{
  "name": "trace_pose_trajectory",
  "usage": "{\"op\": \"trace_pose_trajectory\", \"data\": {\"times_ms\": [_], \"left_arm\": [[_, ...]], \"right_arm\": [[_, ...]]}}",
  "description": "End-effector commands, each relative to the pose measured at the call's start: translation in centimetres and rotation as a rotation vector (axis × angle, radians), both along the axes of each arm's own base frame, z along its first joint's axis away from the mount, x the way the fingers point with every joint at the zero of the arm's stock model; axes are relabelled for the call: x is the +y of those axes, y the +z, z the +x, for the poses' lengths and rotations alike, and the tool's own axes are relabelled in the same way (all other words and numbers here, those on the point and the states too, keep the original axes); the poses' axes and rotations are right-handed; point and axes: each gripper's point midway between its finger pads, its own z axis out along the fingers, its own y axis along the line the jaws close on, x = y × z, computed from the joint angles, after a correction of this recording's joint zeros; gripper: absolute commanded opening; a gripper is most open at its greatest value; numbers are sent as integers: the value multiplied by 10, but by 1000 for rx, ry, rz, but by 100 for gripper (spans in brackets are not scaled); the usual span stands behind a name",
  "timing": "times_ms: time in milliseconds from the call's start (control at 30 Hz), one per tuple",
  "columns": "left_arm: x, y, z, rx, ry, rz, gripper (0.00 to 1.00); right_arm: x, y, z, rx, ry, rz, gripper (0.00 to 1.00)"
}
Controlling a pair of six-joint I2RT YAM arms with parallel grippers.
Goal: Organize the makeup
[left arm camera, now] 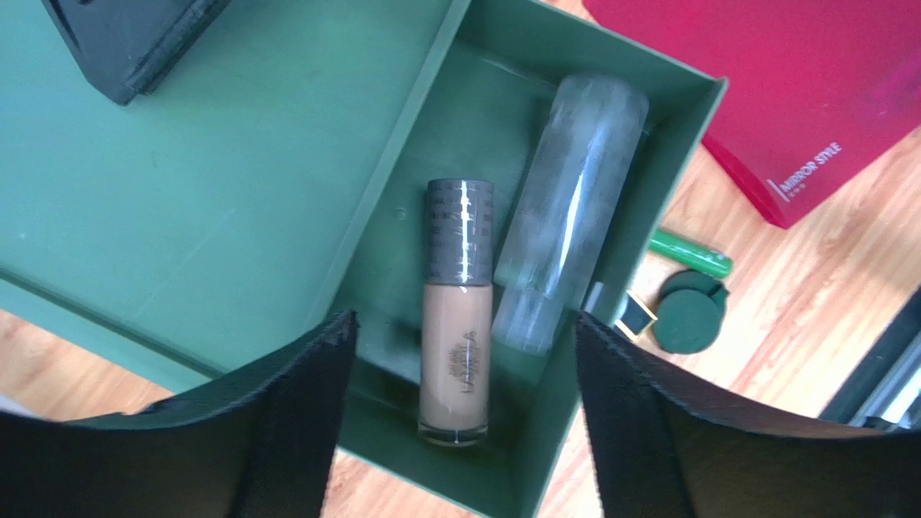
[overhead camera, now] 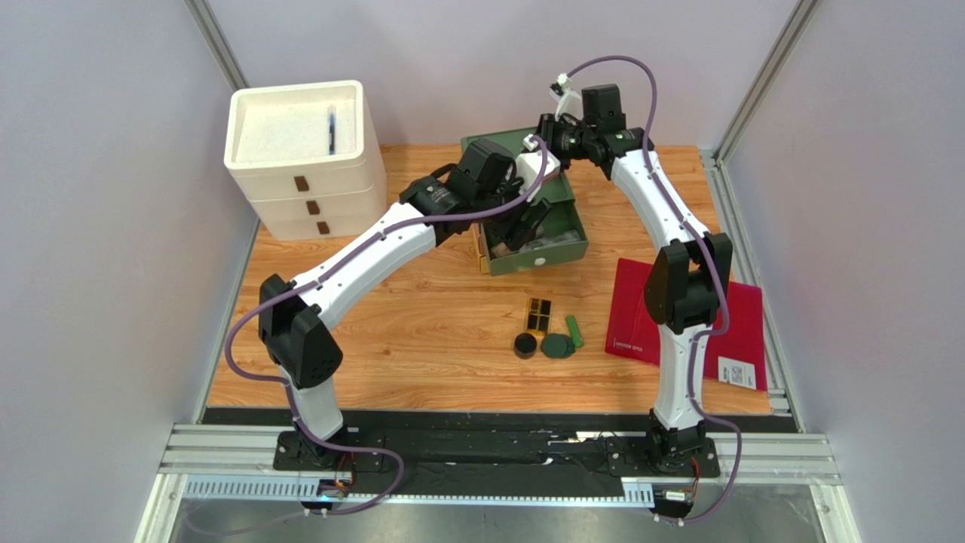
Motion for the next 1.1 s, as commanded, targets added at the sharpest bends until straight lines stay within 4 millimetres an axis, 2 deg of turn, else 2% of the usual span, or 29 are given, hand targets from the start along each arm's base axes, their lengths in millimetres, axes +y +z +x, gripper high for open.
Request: {"op": "trace_pose_trajectory", "data": {"times_ms": [0,133,200,233,333,467,633,733,867,933,1067], "left_arm": [[2,28,8,-89,13,-24,80],[2,47,6,-113,13,-64,75],[-1,52,-1,-88,2,-102,59],[-5,53,-8,-50,-6,-134,37],[-12,52,-26,39,-33,-181,1],[-21,42,-56,174,-72,-219,0],[-27,27,-92,212,-157,-175,0],[-28,14,-106,243,-186,-143,0],[-21,-16,-109,279,-174,-71,0],[-15,-28,-101,264,-130,-34,0],[-10,-40,-79,195,-42,0,0]], "right_arm": [[-7,-65,-8,177,-25,-92,15],[-7,-66,-8,182,-26,-92,15],[-6,-67,-7,185,-25,-90,15],[-6,-66,-7,183,-23,-88,15],[-6,-68,-6,186,-26,-88,15],[-7,-70,-5,189,-28,-91,15],[-7,-74,-7,197,-26,-95,15],[-8,-79,-8,207,-27,-99,15],[-8,-81,-8,211,-28,-101,15],[-9,-83,-8,217,-30,-102,15],[-8,-82,-8,215,-29,-101,15]]}}
